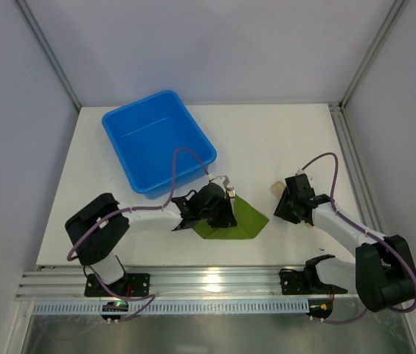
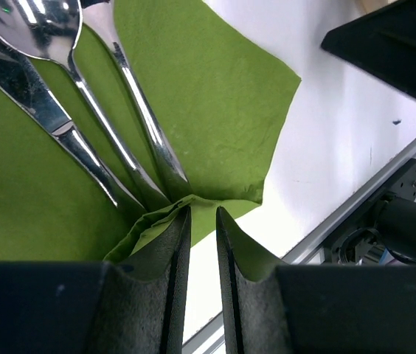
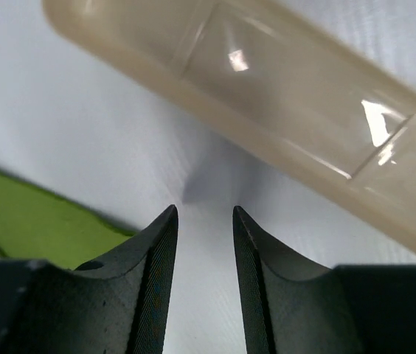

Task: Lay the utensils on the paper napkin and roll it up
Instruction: Roll the napkin at the center of the board.

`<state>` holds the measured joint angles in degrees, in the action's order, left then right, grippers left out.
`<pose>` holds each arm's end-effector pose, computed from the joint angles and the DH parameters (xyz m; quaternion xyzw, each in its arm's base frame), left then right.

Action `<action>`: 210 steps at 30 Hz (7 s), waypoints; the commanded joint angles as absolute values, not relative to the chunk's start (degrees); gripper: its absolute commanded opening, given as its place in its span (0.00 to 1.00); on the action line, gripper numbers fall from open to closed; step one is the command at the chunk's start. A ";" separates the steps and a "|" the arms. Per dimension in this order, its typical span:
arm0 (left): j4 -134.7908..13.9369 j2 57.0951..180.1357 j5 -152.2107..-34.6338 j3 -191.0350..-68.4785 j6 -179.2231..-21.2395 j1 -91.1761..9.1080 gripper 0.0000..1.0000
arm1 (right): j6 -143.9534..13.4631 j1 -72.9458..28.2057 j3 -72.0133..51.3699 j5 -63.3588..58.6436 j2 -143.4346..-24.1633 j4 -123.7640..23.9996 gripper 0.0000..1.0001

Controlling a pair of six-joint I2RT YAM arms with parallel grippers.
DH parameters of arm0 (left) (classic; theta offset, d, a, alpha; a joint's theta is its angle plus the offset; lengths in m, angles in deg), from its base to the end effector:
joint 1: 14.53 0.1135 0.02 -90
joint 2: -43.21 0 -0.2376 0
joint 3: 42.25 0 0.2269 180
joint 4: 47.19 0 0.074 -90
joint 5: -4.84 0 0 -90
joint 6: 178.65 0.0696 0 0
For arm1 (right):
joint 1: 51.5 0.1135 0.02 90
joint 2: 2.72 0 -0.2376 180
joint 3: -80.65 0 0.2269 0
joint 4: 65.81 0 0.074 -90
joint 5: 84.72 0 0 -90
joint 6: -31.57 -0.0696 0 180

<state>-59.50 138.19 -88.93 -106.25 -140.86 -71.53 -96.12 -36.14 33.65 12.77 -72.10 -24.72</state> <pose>0.1811 -0.2873 0.1350 0.0514 0.9162 -0.3405 0.2049 0.2049 0.0469 0.1215 0.2028 0.9500 0.0454 0.2333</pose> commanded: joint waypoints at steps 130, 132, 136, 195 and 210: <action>-57.34 142.09 -90.00 -108.21 -142.44 -72.37 0.21 | -87.52 -29.96 34.99 -11.50 -76.46 -35.28 0.45; -57.34 142.09 -90.17 -108.21 -142.44 -72.37 0.20 | -87.96 -29.96 35.51 -11.77 -74.97 -34.49 0.45; -57.35 142.09 -90.08 -107.95 -142.44 -72.37 0.20 | -89.89 -30.05 36.31 -9.23 -71.46 -29.93 0.45; -56.91 141.65 -89.99 -107.86 -142.62 -72.37 0.20 | -108.70 -27.50 51.51 -14.49 -61.25 -48.55 0.44; -56.73 141.91 -89.91 -107.42 -142.62 -72.37 0.21 | -108.53 -27.15 52.31 -11.42 -54.66 -42.74 0.41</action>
<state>-58.87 143.48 -90.35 -107.94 -142.45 -72.16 -110.05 -27.55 54.31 -14.27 -54.11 -44.63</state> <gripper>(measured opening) 0.207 0.428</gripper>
